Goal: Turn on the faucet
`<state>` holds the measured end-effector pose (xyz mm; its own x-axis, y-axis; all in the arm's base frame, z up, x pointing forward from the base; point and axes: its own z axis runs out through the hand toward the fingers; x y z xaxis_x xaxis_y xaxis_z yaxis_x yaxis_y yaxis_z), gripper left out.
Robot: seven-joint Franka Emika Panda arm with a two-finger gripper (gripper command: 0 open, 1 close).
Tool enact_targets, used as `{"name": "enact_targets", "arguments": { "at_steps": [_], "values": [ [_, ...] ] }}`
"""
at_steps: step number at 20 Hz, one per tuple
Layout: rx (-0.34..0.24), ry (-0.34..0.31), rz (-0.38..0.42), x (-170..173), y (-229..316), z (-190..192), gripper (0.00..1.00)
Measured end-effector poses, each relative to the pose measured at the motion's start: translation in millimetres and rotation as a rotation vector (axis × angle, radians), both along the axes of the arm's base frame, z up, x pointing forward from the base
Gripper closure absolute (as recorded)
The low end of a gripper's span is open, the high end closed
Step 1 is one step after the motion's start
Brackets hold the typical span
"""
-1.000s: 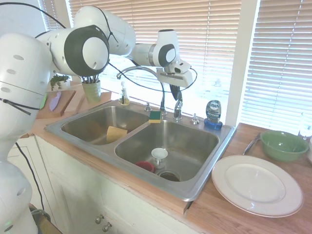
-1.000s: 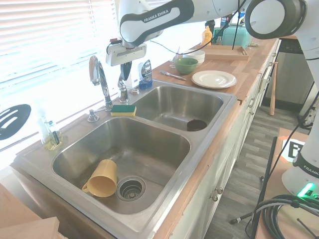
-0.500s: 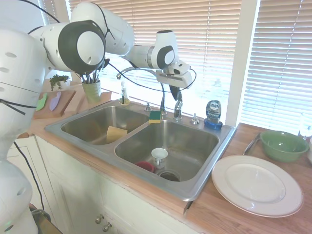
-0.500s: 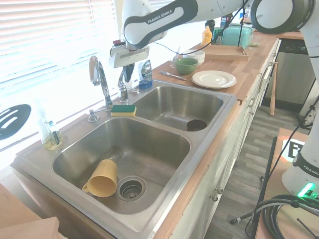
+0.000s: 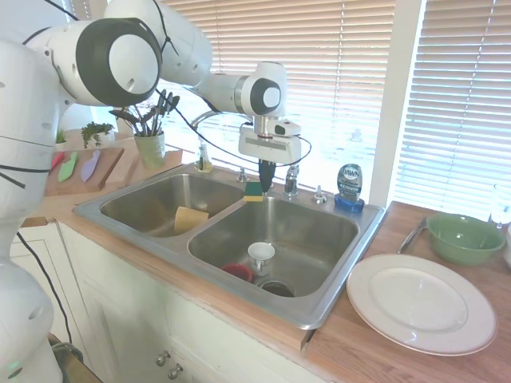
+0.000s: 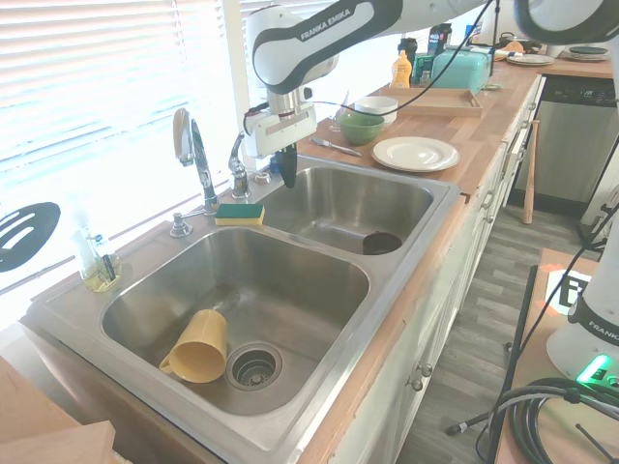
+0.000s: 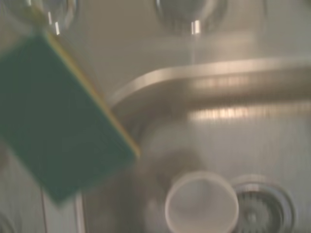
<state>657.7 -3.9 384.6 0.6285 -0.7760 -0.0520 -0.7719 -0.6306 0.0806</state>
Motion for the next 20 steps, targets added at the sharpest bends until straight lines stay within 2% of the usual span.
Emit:
{"name": "enact_targets", "arguments": {
  "at_steps": [5,6,16,20],
  "values": [
    [0.015,0.015,0.016,-60,3,24,1.00],
    [0.017,0.016,0.018,-73,4,26,0.00],
    [0.022,-0.020,0.041,-207,22,12,0.00],
    [0.019,-0.033,0.032,-237,19,9,0.00]
  ]
}}
